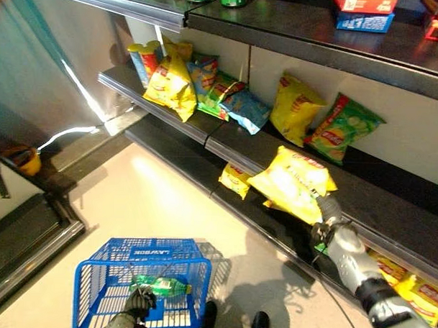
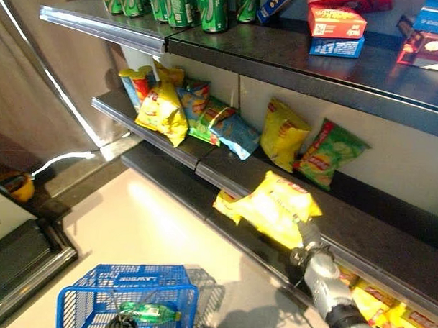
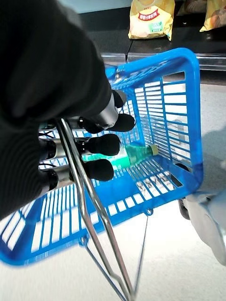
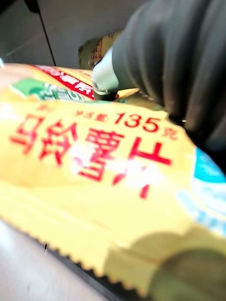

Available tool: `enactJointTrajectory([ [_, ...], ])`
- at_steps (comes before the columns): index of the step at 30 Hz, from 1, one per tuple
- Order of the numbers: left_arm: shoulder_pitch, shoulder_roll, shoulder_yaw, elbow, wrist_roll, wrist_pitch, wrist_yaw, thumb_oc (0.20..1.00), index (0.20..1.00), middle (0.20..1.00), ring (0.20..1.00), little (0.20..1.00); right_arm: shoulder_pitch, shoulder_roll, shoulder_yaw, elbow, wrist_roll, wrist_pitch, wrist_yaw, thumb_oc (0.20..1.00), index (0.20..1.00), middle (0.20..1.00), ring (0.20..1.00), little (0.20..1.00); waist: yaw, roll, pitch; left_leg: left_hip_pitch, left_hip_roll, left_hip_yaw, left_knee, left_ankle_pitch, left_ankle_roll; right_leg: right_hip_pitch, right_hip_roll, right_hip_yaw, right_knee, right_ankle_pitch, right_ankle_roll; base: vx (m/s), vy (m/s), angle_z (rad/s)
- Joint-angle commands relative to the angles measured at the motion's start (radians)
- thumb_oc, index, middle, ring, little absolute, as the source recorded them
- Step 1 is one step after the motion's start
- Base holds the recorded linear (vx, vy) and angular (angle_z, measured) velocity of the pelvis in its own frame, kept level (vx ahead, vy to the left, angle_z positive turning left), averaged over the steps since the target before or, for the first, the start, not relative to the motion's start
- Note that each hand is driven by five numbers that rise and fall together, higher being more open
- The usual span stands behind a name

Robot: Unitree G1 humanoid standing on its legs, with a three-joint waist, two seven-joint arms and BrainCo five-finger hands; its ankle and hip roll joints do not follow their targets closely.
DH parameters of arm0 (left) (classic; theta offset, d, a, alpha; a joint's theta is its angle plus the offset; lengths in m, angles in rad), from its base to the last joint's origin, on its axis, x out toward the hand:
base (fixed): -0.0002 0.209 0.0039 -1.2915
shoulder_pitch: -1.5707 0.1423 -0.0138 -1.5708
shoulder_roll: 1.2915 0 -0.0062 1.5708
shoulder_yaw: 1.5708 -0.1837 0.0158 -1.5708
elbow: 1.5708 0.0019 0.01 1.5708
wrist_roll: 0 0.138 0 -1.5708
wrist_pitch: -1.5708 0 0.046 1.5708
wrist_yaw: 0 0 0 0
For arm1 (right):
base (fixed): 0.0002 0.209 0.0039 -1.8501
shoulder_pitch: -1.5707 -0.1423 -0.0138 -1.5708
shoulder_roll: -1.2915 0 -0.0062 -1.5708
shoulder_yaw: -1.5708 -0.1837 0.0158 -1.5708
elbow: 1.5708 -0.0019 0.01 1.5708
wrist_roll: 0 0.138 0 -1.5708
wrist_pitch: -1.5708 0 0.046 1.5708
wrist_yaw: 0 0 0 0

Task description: Pick up the snacks into the basket

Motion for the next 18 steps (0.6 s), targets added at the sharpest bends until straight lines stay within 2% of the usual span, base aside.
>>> enactJointTrajectory([
  [1,0.038,0.048,0.013,-0.092,0.014,-0.036,0.013,0.200,0.200,0.200,0.200,0.200,0.060,-0.056,-0.001,-0.175,-0.044,-0.052,0.064,0.200,0.200,0.200,0.200,0.200,-0.016,-0.036,-0.009,-0.001,0.002,0.005,0.061,-0.094,-0.013,0.117,-0.064,0.090,-0.156,0.031,0.161,0.00,0.000,0.00],
  [5,0.021,0.048,0.015,-0.137,0.012,-0.043,0.006,0.200,0.200,0.200,0.200,0.200,0.181,-0.114,0.033,-0.333,-0.092,-0.036,0.147,0.200,0.200,0.200,0.200,0.200,-0.034,-0.042,-0.013,0.004,0.006,0.011,0.060,-0.097,-0.012,0.113,-0.062,0.098,-0.154,0.031,0.165,0.00,0.006,-0.02],
  [6,0.023,0.060,0.016,-0.172,0.021,-0.051,-0.001,0.200,0.200,0.200,0.200,0.200,0.233,-0.177,0.045,-0.442,-0.147,-0.038,0.195,0.200,0.200,0.200,0.200,0.200,-0.040,-0.042,-0.015,0.008,0.006,0.012,0.055,-0.097,-0.012,0.117,-0.064,0.098,-0.158,0.031,0.167,0.01,0.016,-0.07],
  [7,0.024,0.059,0.015,-0.173,0.021,-0.051,-0.001,0.200,0.200,0.200,0.200,0.200,0.235,-0.177,0.044,-0.443,-0.147,-0.037,0.195,0.200,0.200,0.200,0.200,0.200,-0.040,-0.042,-0.015,0.008,0.006,0.012,0.055,-0.097,-0.013,0.117,-0.064,0.098,-0.158,0.031,0.167,0.01,0.021,-0.06],
  [10,0.018,0.073,0.020,-0.184,0.030,-0.062,-0.011,0.200,0.200,0.200,0.200,0.200,0.287,-0.273,0.071,-0.562,-0.201,-0.033,0.266,0.200,0.200,0.200,0.200,0.200,-0.048,-0.042,-0.017,0.012,0.006,0.016,0.047,-0.097,-0.013,0.116,-0.066,0.100,-0.160,0.032,0.170,0.00,0.000,0.00],
  [11,0.018,0.082,0.020,-0.192,0.038,-0.068,-0.019,0.200,0.200,0.200,0.200,0.200,0.304,-0.339,0.087,-0.621,-0.242,-0.028,0.300,0.200,0.200,0.200,0.200,0.200,-0.051,-0.043,-0.018,0.014,0.006,0.018,0.042,-0.097,-0.013,0.115,-0.067,0.103,-0.163,0.034,0.171,0.00,0.000,0.00],
  [13,0.018,0.081,0.020,-0.192,0.038,-0.068,-0.019,0.200,0.200,0.200,0.200,0.200,0.305,-0.340,0.087,-0.622,-0.242,-0.028,0.300,0.200,0.200,0.200,0.200,0.200,-0.052,-0.043,-0.018,0.014,0.006,0.018,0.041,-0.097,-0.013,0.116,-0.067,0.102,-0.164,0.034,0.171,0.00,0.000,0.00],
  [15,0.014,0.092,0.010,-0.217,0.047,-0.070,-0.027,0.200,0.200,0.200,0.200,0.200,0.339,-0.391,0.128,-0.668,-0.232,0.003,0.360,0.200,0.200,0.200,0.200,0.200,-0.054,-0.042,-0.018,0.016,0.006,0.018,0.033,-0.093,-0.015,0.117,-0.068,0.102,-0.169,0.037,0.173,0.00,0.013,-0.02],
  [18,-0.014,0.083,-0.022,-0.233,0.044,-0.070,-0.028,0.200,0.200,0.200,0.200,0.200,0.308,-0.358,0.226,-0.572,-0.215,0.060,0.382,0.200,0.200,0.200,0.200,0.200,-0.046,-0.045,-0.023,0.017,0.004,0.017,0.026,-0.091,-0.013,0.118,-0.070,0.099,-0.177,0.045,0.173,0.00,0.006,-0.01],
])
